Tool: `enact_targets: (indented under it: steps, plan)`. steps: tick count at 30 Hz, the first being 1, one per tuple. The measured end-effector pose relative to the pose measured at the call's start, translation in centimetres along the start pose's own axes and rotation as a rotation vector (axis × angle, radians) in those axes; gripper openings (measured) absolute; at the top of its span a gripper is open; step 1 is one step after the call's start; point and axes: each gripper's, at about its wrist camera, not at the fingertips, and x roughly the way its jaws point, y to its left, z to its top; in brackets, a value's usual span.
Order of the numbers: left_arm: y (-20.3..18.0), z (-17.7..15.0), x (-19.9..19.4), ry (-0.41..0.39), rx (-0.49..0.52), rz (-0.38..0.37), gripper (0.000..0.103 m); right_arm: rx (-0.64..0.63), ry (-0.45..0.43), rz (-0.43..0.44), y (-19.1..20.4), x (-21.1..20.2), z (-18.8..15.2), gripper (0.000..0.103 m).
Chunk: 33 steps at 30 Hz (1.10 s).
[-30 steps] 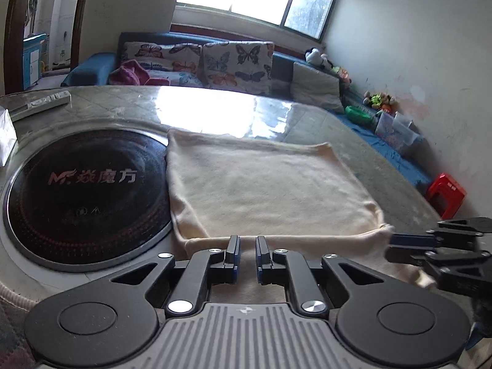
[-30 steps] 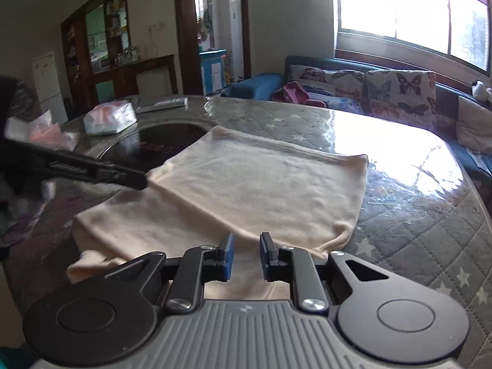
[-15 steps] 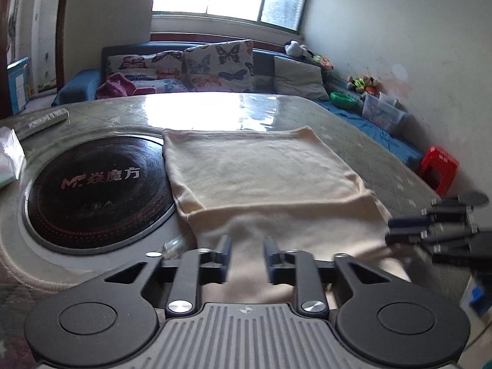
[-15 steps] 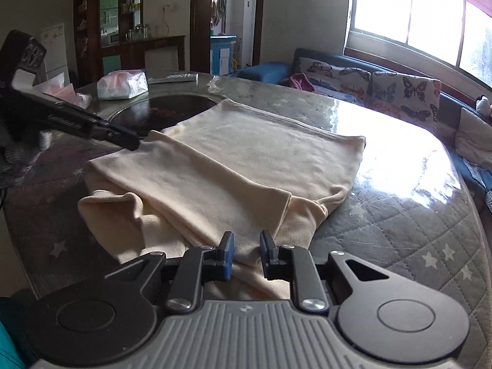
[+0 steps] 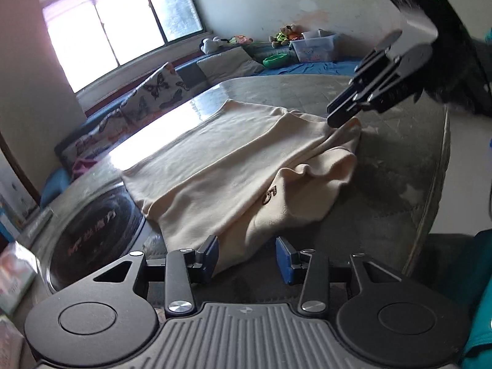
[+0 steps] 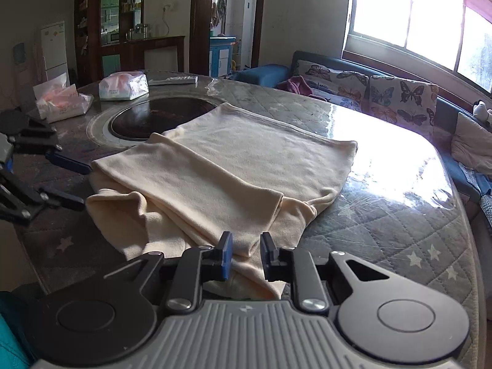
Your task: Fold clothes
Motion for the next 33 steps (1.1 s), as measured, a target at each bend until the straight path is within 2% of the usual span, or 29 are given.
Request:
enact_targets:
  steps: [7,8,9,10,12,15,23,26,27,29,31,33]
  plan:
    - [-1.3,0.0,1.2,-0.058,0.054,-0.001,0.044,-0.061,0.011,-0.016,0.9,-1.2,-0.7,0.039]
    - [-1.4,0.0,1.3,-0.063,0.054,-0.004,0.040,-0.072,0.013,-0.015,1.1,-1.3,-0.8,0.041]
    - [-1.4,0.0,1.3,-0.068,0.048,-0.008,0.031,-0.083,0.015,-0.013,1.3,-1.5,-1.0,0.043]
    - [-1.3,0.0,1.4,-0.072,0.041,-0.014,0.027,-0.094,0.017,-0.012,1.5,-1.6,-1.1,0.048]
    - [-1.1,0.2,1.3,-0.086,0.024,-0.020,0.012,-0.146,0.017,-0.011,2.4,-1.9,-1.3,0.056]
    - [-0.1,0.9,1.1,-0.104,-0.023,-0.028,0.010,-0.221,0.016,0.007,3.4,-2.2,-1.7,0.066]
    - [2.7,3.0,1.1,-0.128,-0.148,-0.066,0.009,-0.372,-0.014,0.009,5.6,-0.6,-1.9,0.069]
    - [3.3,3.5,1.4,-0.127,-0.168,-0.078,0.009,-0.390,-0.029,0.004,5.8,0.6,-1.4,0.064]
    - [3.5,3.6,1.5,-0.126,-0.174,-0.074,0.009,-0.392,-0.029,0.005,5.8,1.1,-1.1,0.059]
    - [3.7,3.6,1.5,-0.125,-0.181,-0.070,0.009,-0.383,-0.023,0.018,5.4,1.9,-0.7,0.048]
    - [3.8,3.5,1.5,-0.123,-0.185,-0.076,0.009,-0.356,-0.011,0.037,4.9,2.5,-0.2,0.027]
    - [3.6,3.0,1.4,-0.124,-0.183,-0.086,0.012,-0.316,0.002,0.048,4.2,2.8,0.4,0.018]
